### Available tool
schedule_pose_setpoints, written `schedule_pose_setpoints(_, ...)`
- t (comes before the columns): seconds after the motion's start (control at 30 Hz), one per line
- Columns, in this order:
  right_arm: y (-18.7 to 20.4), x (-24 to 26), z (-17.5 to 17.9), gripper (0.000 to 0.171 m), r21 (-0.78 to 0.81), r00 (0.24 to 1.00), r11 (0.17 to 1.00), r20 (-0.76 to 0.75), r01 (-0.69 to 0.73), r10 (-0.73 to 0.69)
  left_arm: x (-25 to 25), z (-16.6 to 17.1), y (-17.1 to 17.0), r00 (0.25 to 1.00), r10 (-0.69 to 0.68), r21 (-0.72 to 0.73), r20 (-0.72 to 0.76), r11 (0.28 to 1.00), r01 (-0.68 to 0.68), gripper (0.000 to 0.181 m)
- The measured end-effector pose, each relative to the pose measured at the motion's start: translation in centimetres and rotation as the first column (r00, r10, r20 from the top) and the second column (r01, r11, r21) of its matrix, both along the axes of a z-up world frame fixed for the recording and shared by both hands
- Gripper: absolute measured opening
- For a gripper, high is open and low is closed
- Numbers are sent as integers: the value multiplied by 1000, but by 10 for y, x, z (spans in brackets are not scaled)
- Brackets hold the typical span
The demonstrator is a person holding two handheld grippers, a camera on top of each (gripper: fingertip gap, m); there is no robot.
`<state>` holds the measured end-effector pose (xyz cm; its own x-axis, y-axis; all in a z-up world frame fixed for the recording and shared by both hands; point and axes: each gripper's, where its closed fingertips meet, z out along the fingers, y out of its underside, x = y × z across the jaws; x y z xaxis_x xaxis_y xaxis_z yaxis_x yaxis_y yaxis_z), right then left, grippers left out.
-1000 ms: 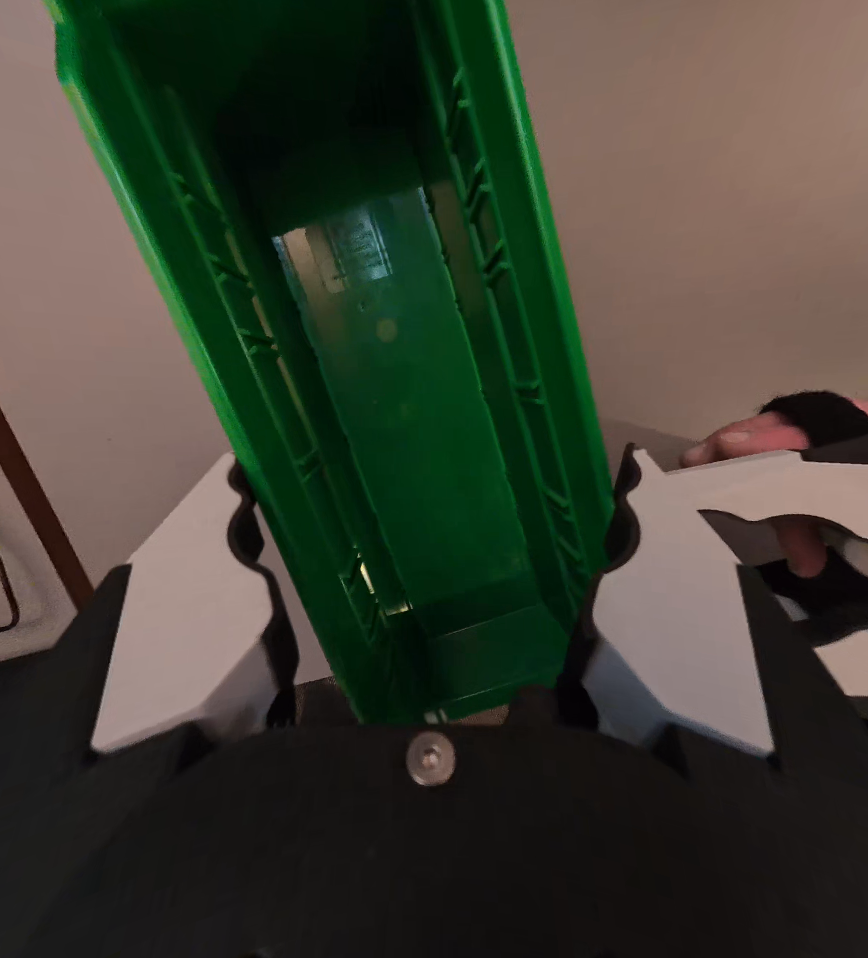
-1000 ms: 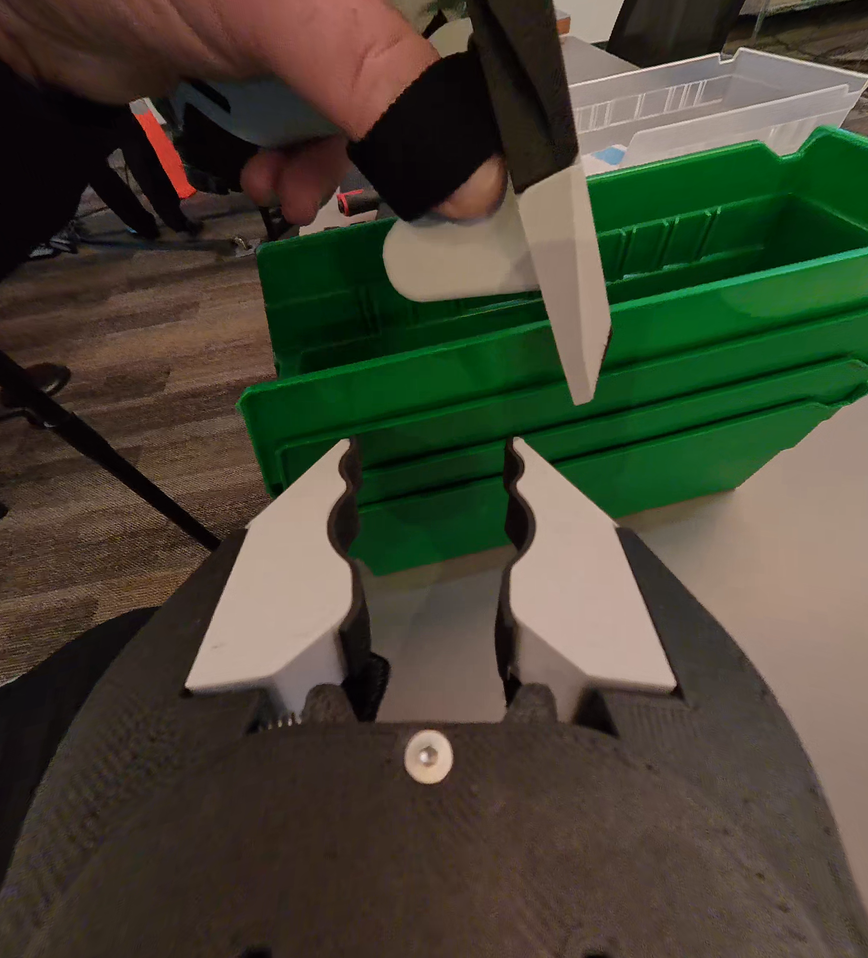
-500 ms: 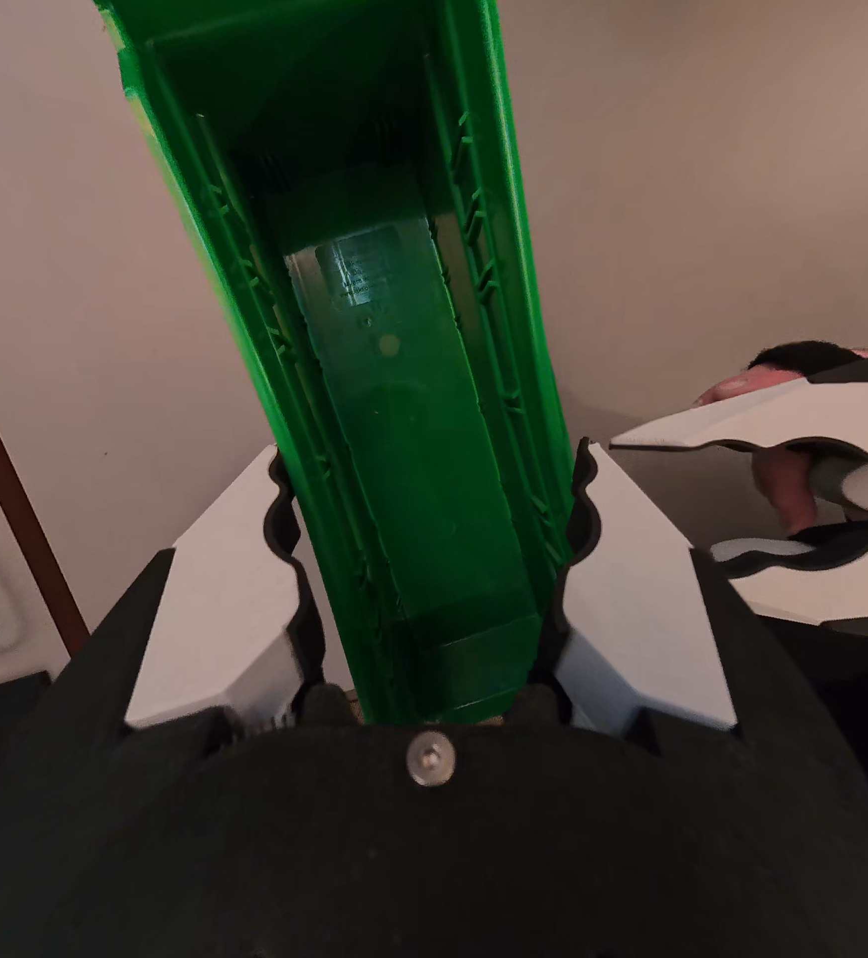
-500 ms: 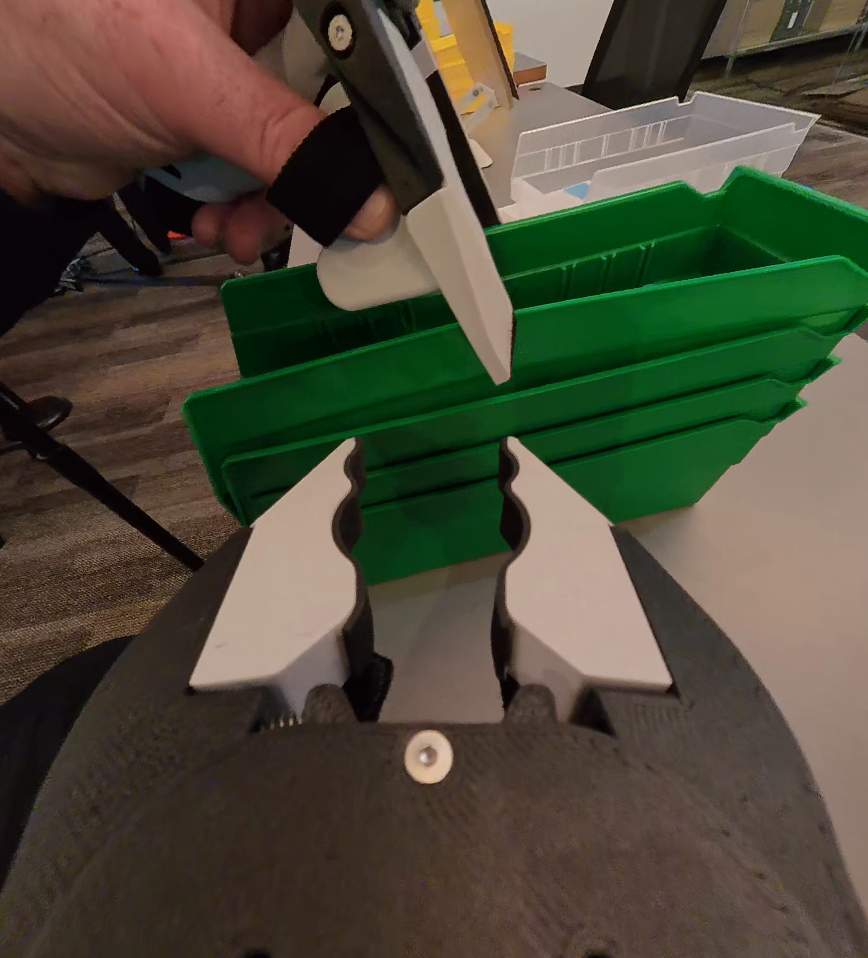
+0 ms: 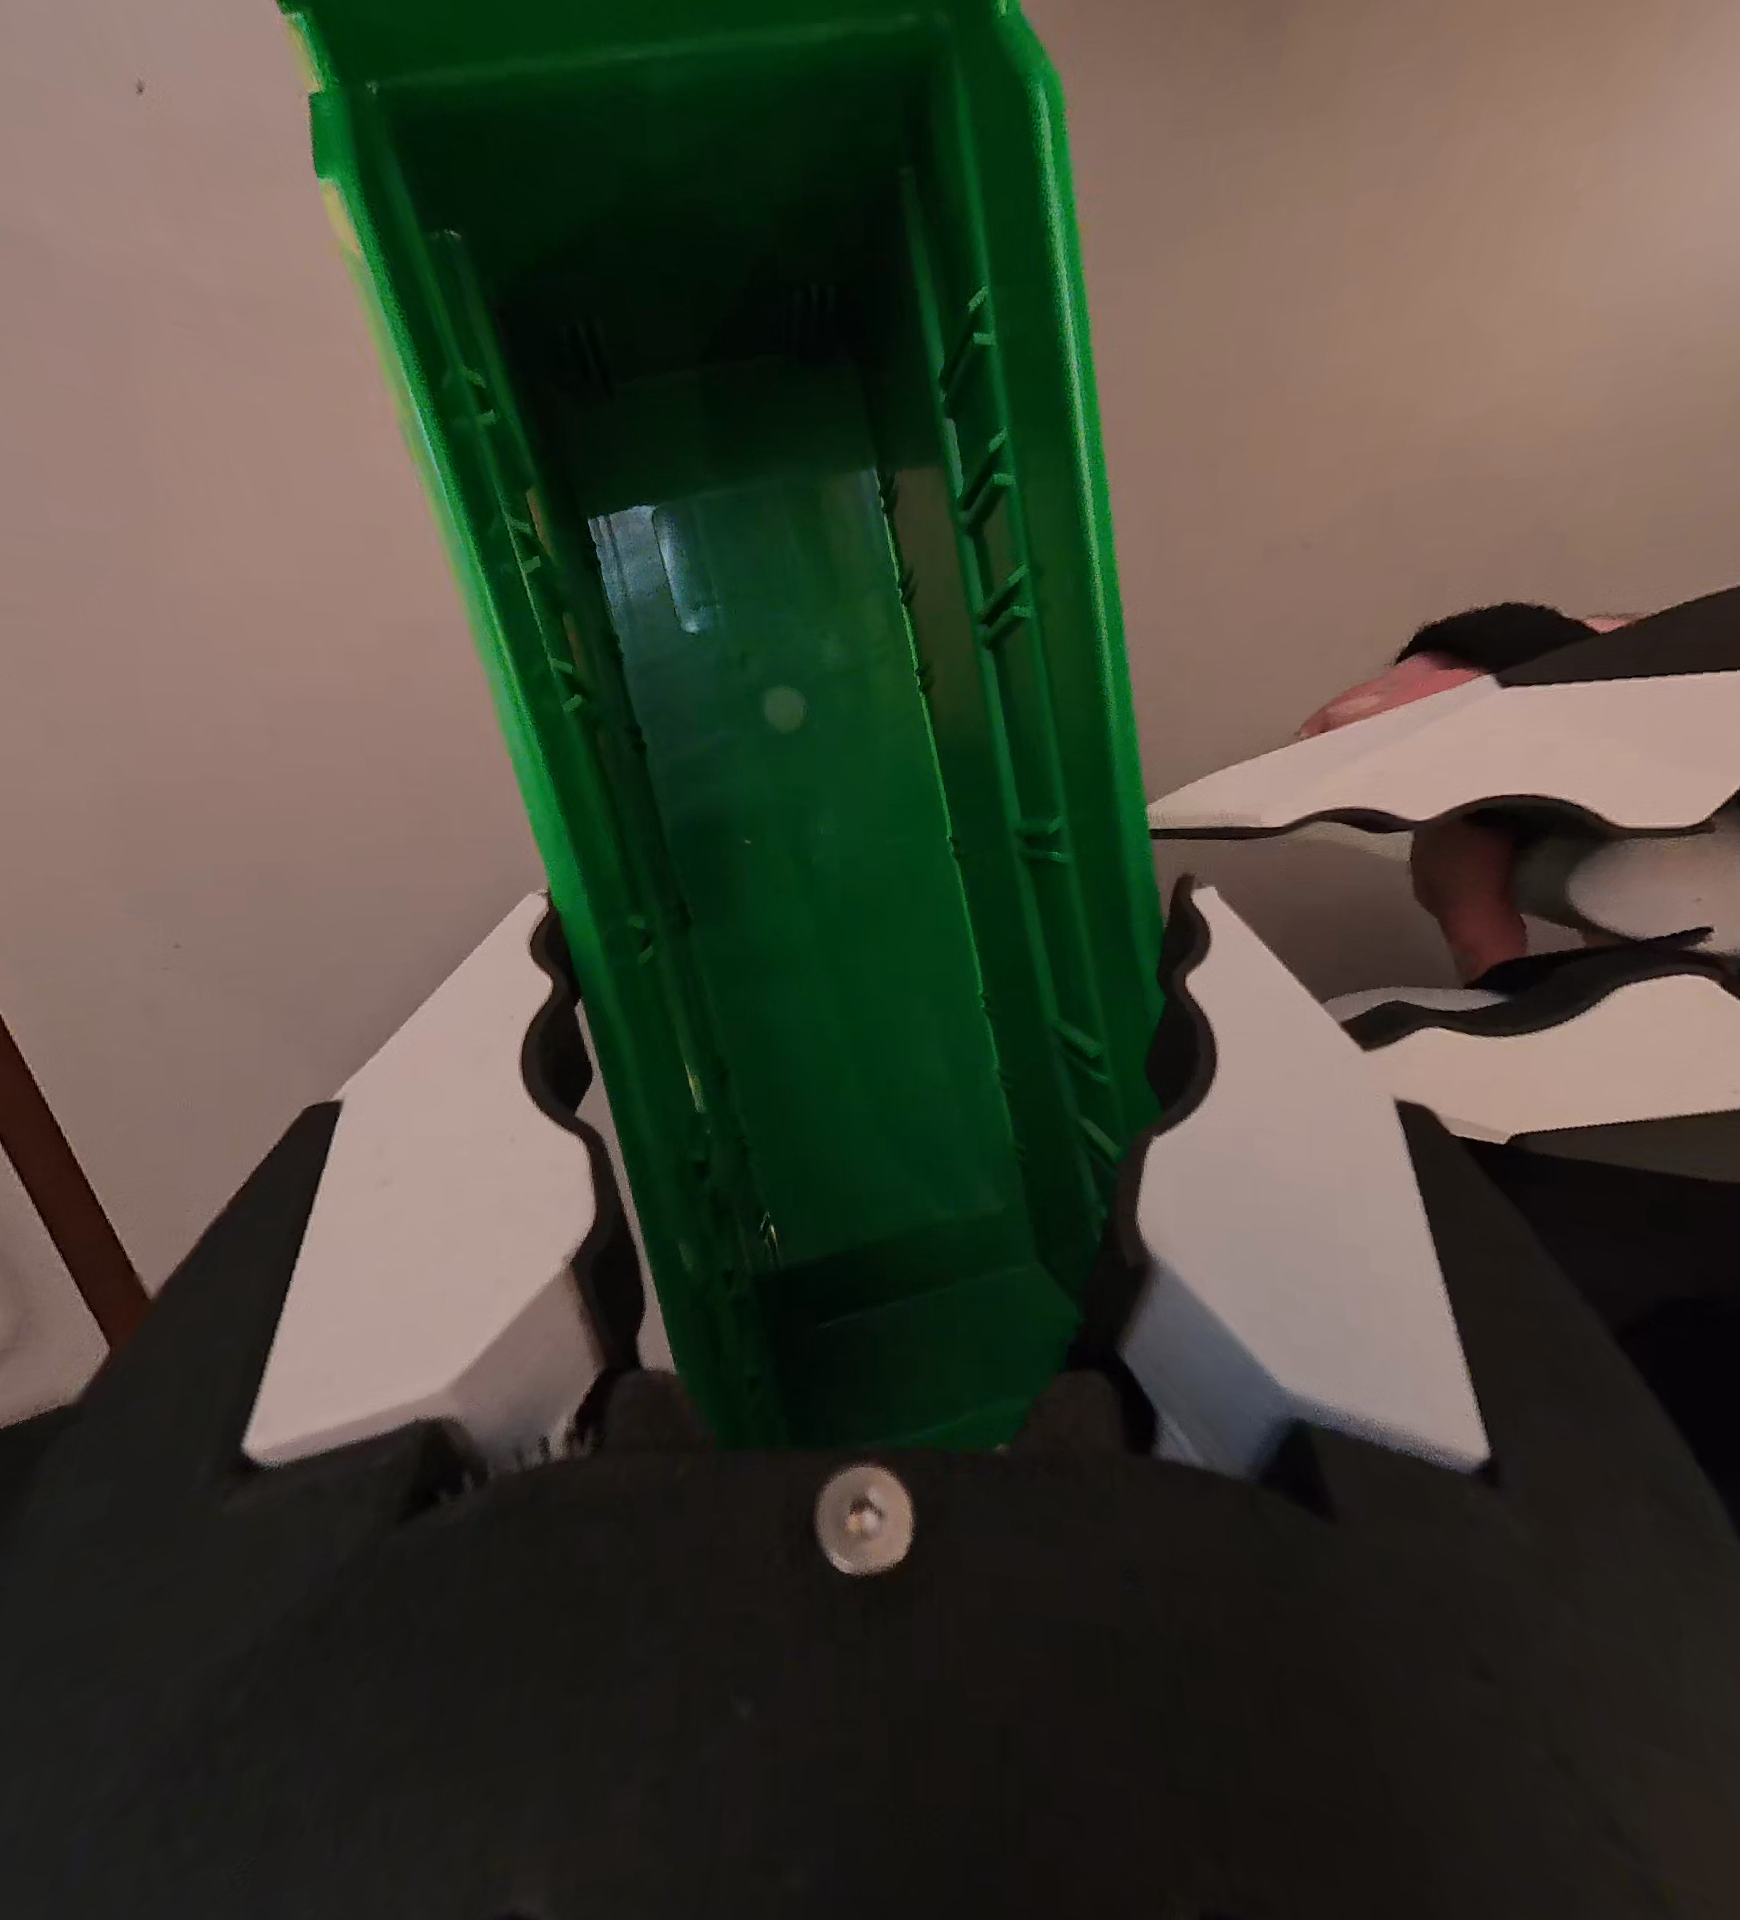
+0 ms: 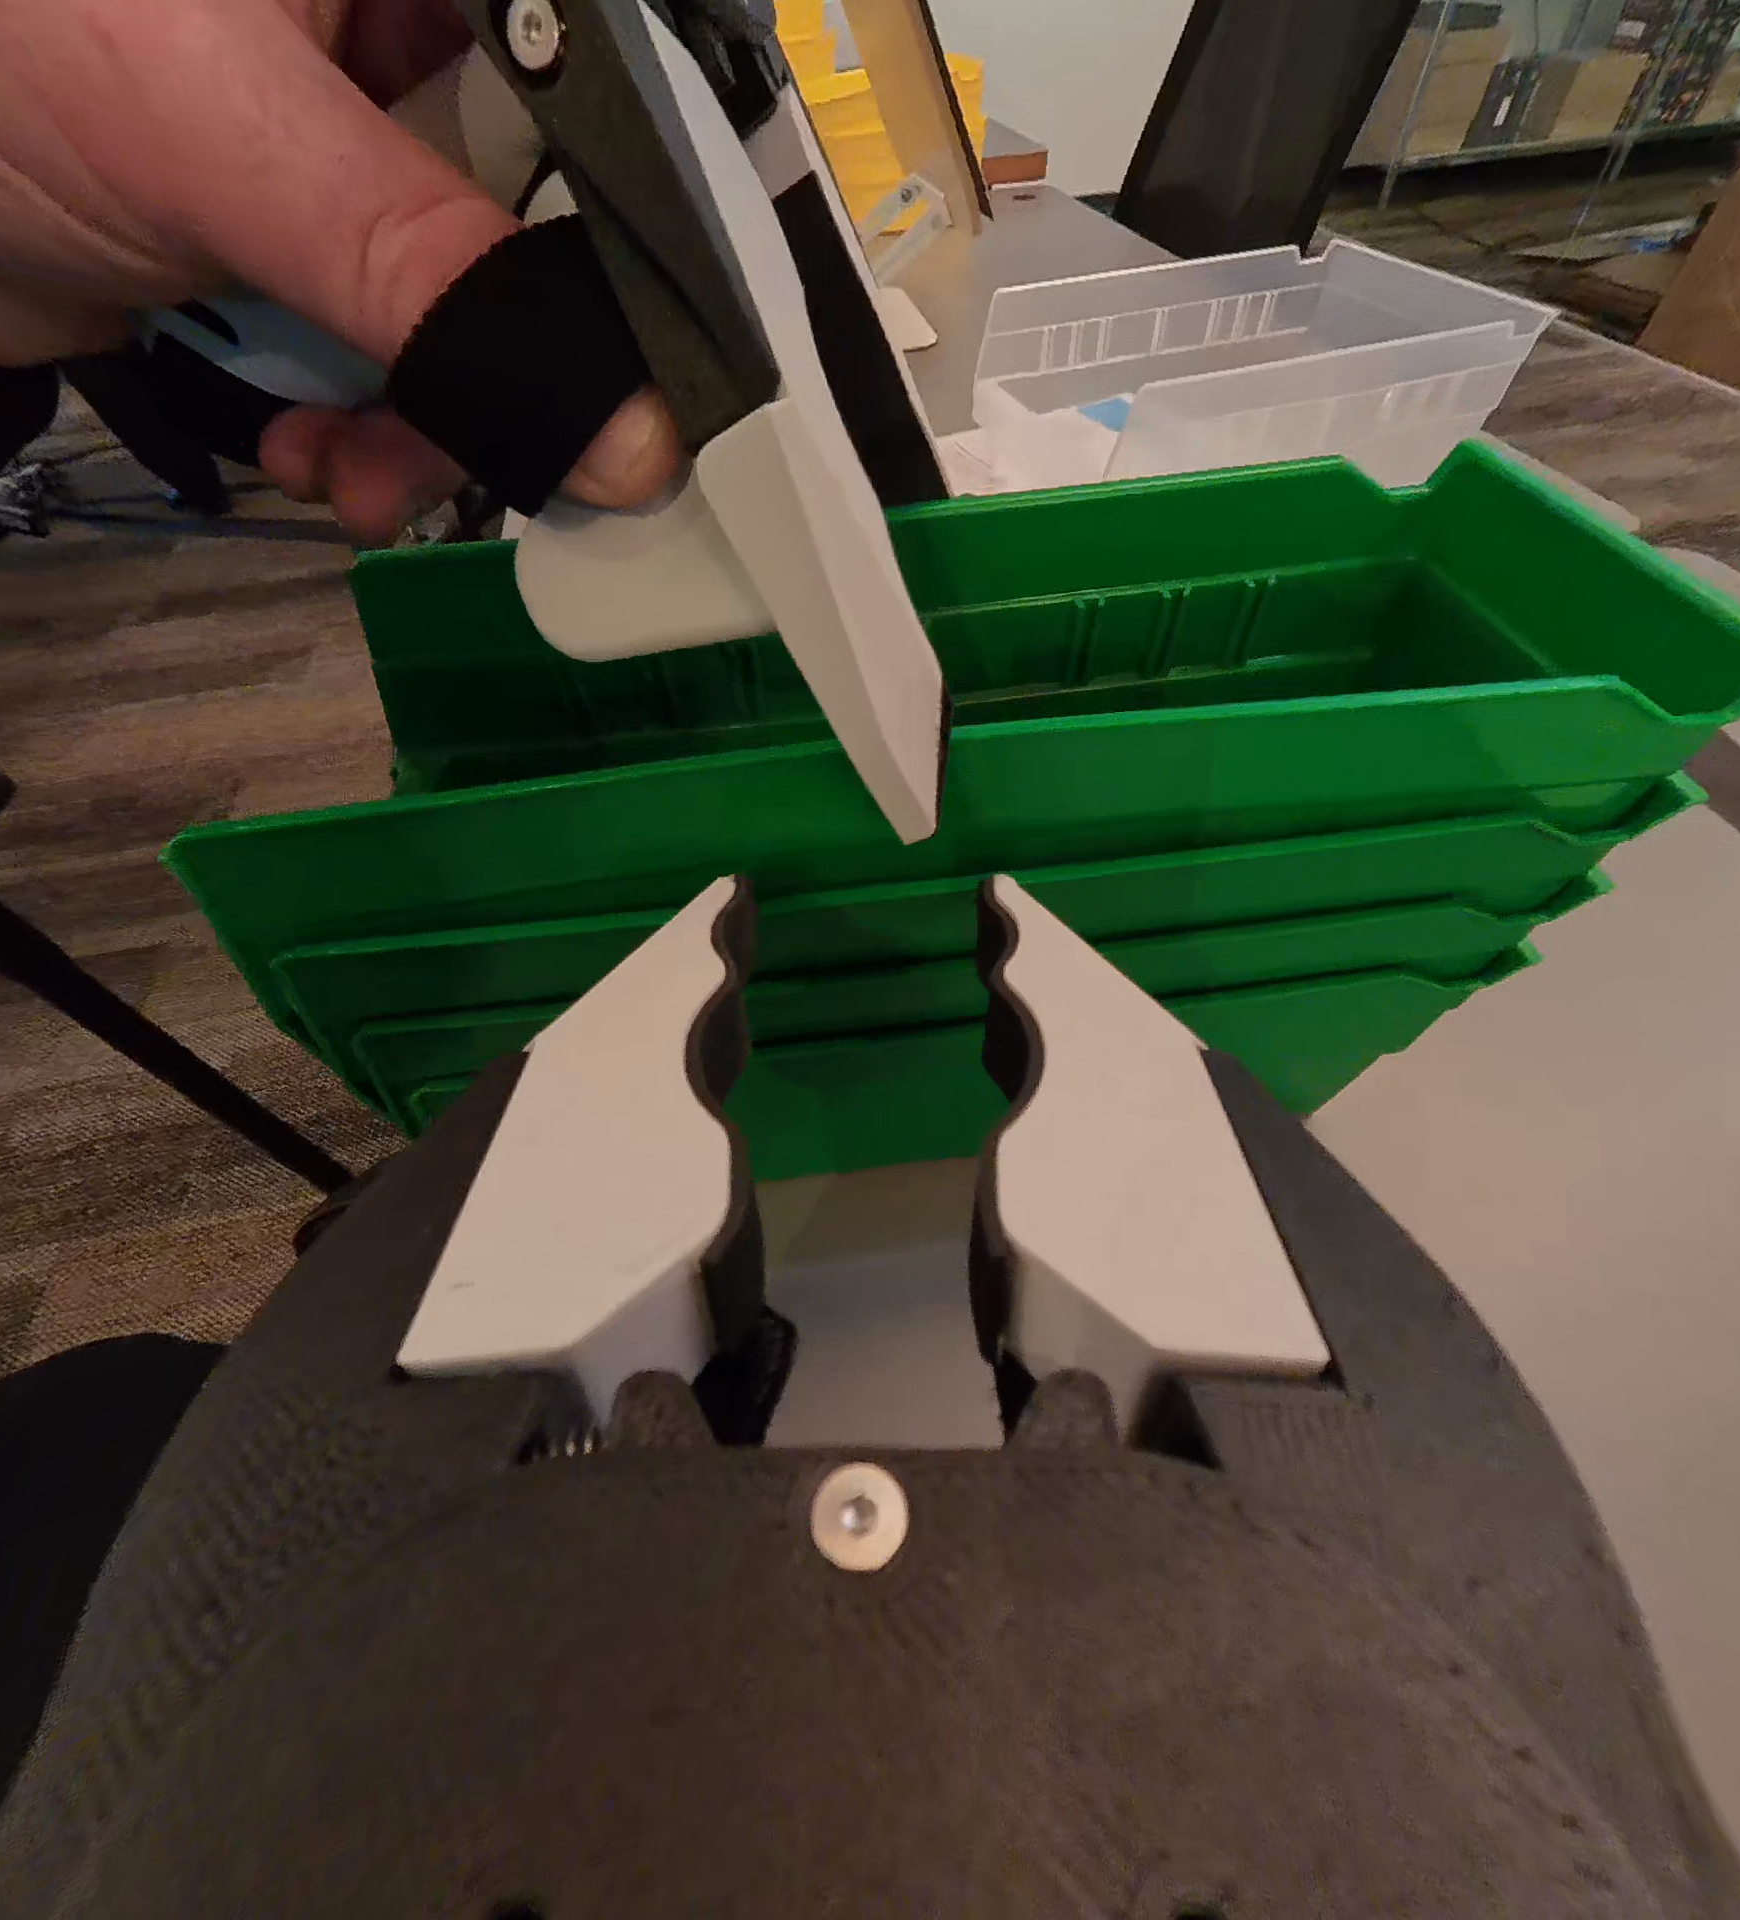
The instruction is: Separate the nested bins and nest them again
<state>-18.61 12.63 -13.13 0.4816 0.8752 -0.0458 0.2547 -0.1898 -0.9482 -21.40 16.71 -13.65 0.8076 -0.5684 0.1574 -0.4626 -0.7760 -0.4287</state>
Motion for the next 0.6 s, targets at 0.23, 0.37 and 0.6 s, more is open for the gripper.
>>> schedule_pose_setpoints(0.23, 4, -5, 1, 30, 56, 997, 998, 73, -13, 9, -2, 3, 1, 999, -42, 37, -19, 998, 43, 114)
schedule_pose_setpoints(0.37, 5, -8, 0, 22, 64, 997, 997, 65, -35, 31, -4, -1, -1, 992, -67, 56, -109, 996, 73, 123)
schedule_pose_setpoints(0.6, 2, -12, 0, 22, 72, 997, 996, 61, -60, 55, -6, 8, -11, 975, -77, 102, -206, 990, 100, 128)
